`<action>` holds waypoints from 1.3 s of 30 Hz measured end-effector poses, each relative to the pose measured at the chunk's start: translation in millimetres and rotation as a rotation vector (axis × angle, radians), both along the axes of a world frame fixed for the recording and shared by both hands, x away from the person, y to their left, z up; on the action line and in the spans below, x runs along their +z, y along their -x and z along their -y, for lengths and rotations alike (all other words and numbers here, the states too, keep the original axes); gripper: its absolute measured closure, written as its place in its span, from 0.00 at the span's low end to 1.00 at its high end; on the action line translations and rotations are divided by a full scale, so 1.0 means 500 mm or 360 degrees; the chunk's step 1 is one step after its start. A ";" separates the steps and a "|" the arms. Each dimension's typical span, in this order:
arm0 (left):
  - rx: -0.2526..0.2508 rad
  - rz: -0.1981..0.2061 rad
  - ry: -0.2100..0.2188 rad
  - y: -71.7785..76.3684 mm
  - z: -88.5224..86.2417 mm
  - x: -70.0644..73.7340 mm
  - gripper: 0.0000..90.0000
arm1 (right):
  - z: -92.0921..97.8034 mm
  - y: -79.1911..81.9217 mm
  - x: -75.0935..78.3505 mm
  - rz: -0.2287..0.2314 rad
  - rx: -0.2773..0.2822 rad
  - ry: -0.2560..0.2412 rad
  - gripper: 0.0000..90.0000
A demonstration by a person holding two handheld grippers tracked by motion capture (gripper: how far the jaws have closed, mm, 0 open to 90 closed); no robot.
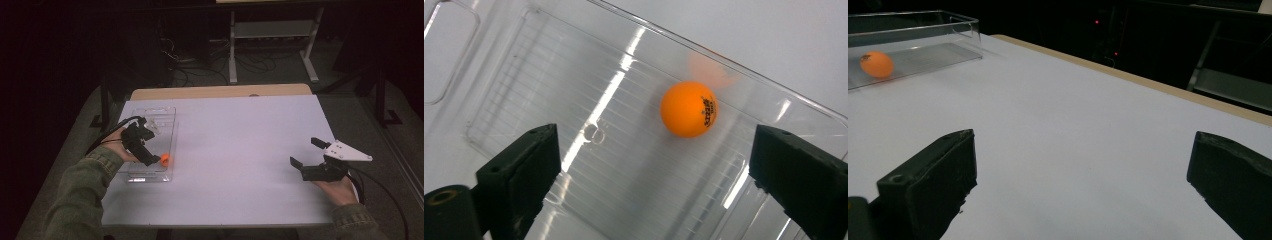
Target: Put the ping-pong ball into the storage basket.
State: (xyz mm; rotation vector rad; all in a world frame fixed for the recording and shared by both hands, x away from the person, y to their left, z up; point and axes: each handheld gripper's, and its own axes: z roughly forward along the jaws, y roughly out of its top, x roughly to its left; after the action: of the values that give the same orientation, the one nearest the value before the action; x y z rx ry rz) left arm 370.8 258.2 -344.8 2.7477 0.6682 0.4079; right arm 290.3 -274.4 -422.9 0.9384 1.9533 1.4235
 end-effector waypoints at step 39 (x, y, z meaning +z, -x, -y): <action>0.0143 0.0368 0.0568 0.061 -0.064 0.040 0.00 | 0.000 0.004 -0.002 -0.0010 -0.0008 0.0002 0.00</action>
State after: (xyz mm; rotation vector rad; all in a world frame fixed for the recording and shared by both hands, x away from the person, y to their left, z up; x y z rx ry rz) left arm 340.5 290.3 -324.8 2.2991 0.7260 0.5568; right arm 288.2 -274.2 -424.0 0.9479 1.9548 1.4183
